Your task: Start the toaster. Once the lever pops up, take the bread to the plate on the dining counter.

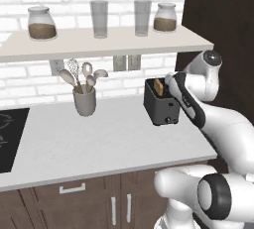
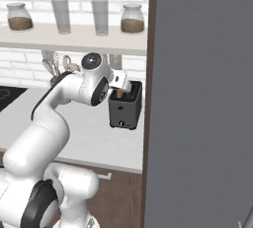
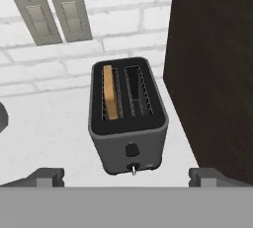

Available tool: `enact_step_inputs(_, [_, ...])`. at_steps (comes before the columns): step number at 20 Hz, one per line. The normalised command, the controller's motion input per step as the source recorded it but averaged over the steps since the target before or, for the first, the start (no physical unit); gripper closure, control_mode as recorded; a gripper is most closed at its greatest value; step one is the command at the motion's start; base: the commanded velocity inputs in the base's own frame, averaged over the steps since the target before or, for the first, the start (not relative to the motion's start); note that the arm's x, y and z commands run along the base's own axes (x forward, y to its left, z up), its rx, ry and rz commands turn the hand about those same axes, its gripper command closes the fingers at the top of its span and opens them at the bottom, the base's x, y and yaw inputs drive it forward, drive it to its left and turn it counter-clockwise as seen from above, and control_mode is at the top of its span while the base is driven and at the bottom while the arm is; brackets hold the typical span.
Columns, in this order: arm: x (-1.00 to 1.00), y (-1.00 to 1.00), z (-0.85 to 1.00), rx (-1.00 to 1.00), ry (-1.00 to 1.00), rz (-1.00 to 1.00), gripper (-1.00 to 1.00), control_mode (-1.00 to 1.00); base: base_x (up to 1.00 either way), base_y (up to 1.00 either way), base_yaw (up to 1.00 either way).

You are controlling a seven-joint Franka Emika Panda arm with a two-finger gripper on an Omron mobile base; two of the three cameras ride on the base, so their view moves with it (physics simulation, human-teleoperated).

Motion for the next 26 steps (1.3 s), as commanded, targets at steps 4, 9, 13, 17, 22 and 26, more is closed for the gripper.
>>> enact_step_inputs(4, [0.36,0.15,-0.11,0.0,0.0,0.27,-1.0,-1.0,0.0,0.0,0.0])
enact_step_inputs(9, [0.63,0.0,-0.21,-0.01,-0.04,0.09,-1.0,-1.0,0.0,0.0,0.0])
enact_step_inputs(13, [0.49,0.0,-0.52,-0.04,0.01,0.0,-1.0,-1.0,0.0,0.0,0.0])
enact_step_inputs(17, [0.27,0.02,-0.41,-0.02,0.14,0.0,-1.0,-1.0,0.0,0.0,0.0])
enact_step_inputs(22, [0.1,0.03,-0.05,0.0,0.06,-0.01,-1.0,-1.0,0.0,0.0,0.0])
enact_step_inputs(26, [0.35,0.19,0.0,-0.01,0.02,-0.03,-1.0,-1.0,0.0,0.0,0.0])
